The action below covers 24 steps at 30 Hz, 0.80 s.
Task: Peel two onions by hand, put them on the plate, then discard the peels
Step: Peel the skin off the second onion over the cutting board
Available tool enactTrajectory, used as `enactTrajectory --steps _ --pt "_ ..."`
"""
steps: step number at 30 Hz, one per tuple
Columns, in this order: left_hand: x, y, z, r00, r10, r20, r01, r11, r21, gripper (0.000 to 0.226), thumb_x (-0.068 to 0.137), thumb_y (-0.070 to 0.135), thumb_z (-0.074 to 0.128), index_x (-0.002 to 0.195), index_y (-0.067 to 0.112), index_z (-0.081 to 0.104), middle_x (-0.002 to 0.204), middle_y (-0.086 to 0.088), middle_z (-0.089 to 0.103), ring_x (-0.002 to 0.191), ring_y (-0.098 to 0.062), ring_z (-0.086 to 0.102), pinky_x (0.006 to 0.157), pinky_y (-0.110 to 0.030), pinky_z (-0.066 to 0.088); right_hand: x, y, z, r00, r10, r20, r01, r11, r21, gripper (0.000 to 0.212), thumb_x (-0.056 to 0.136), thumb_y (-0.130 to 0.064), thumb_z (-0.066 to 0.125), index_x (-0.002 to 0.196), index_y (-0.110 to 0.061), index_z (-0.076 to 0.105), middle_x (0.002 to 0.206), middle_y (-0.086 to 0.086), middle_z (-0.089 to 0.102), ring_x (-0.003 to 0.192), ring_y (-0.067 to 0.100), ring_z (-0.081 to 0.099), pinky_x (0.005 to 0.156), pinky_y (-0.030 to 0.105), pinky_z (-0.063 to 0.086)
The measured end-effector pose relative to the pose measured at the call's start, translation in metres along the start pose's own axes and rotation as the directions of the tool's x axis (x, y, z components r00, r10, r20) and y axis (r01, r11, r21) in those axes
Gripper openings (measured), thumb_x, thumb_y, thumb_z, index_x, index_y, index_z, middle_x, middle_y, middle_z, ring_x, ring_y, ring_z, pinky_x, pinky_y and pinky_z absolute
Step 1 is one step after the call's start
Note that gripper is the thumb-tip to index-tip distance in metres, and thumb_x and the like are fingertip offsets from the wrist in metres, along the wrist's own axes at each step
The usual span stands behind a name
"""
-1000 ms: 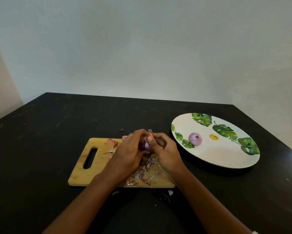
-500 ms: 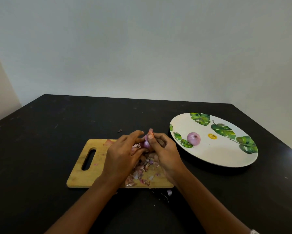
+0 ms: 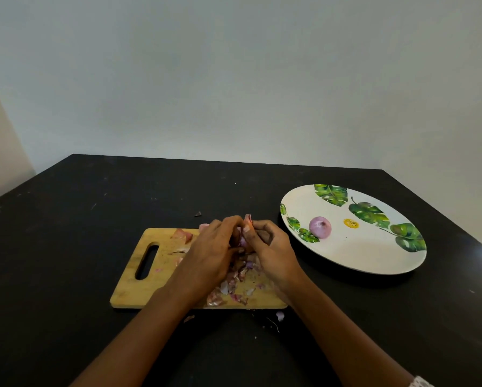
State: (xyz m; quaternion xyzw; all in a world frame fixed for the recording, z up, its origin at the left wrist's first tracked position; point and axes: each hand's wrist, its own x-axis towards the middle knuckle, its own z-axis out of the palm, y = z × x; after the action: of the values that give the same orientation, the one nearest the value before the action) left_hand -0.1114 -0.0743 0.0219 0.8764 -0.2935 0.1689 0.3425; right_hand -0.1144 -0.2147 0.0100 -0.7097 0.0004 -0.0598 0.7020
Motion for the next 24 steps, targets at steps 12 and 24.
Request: enactTrajectory --steps 12,24 --pt "0.001 -0.013 0.000 0.944 0.160 -0.289 -0.126 0.983 0.135 0.021 0.086 0.026 0.053 0.097 0.016 0.066 0.087 0.001 0.061 0.084 -0.002 0.046 0.069 -0.009 0.037 0.010 -0.005 -0.008 0.974 0.212 -0.079 -0.159 0.889 0.429 0.022 0.093 -0.026 0.060 0.103 -0.007 0.060 0.107 0.019 0.067 0.087 0.026 0.072 0.069 0.032 0.059" --pt "0.001 -0.013 0.004 0.962 -0.011 -0.272 0.003 1.000 -0.029 0.034 0.079 0.024 0.070 0.111 0.017 0.062 0.105 0.011 0.055 0.101 -0.002 0.047 0.080 -0.013 0.038 0.008 -0.004 -0.003 0.983 0.176 -0.052 -0.144 0.915 0.376 0.019 0.093 -0.027 0.059 0.103 -0.011 0.061 0.111 0.017 0.065 0.093 0.023 0.070 0.070 0.029 0.058"
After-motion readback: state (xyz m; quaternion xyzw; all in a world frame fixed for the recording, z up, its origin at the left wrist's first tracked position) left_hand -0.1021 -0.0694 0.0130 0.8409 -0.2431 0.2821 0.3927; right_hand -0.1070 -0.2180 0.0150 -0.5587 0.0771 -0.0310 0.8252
